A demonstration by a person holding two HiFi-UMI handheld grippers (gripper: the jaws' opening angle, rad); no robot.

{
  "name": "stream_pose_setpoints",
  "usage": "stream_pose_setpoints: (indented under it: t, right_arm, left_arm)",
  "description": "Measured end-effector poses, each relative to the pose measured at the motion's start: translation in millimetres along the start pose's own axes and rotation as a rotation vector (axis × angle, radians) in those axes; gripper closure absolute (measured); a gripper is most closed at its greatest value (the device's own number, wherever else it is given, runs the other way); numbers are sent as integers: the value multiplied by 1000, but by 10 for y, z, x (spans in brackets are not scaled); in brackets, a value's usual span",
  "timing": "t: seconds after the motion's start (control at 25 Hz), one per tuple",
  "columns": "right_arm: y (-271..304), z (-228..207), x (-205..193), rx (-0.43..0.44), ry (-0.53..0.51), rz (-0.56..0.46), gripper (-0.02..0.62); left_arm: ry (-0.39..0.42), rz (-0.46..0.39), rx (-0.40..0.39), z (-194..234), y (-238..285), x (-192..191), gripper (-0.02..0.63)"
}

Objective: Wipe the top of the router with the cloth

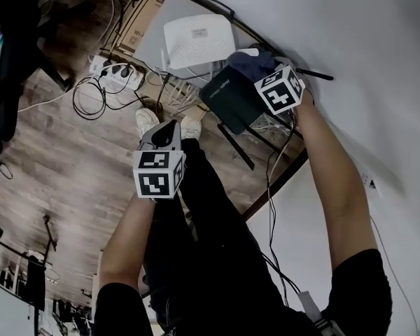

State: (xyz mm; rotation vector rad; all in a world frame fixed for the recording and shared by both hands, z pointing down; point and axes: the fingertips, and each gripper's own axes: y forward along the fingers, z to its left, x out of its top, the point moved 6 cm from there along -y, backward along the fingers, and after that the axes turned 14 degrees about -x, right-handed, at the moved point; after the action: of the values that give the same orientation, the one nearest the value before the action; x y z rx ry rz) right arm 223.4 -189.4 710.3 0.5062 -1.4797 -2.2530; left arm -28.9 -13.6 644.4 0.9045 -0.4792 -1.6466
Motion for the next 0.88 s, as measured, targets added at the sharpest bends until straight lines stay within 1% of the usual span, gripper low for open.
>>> stream_pose_setpoints:
  t: [0.12, 0.24, 0.44, 0.72, 0.88]
  right_arm:
    - [10, -20, -39, -7, -12, 38, 537]
    - [36, -28, -72, -10, -24, 86, 537]
    - [41, -24, -140, -64, -106, 174, 537]
    - [14, 11, -366, -10, -151, 302, 537]
    - [-4, 27, -432, -2, -156, 333, 537]
  left_arm:
    - [-23, -14, 11, 58, -21, -24, 601]
    - [-26, -14, 12, 72, 2, -38, 601]
    - [-14, -4, -3, -9, 53, -62, 601]
    - [9, 5, -20, -64, 91, -64, 601]
    - [-2, 2, -15, -25, 66, -87, 601]
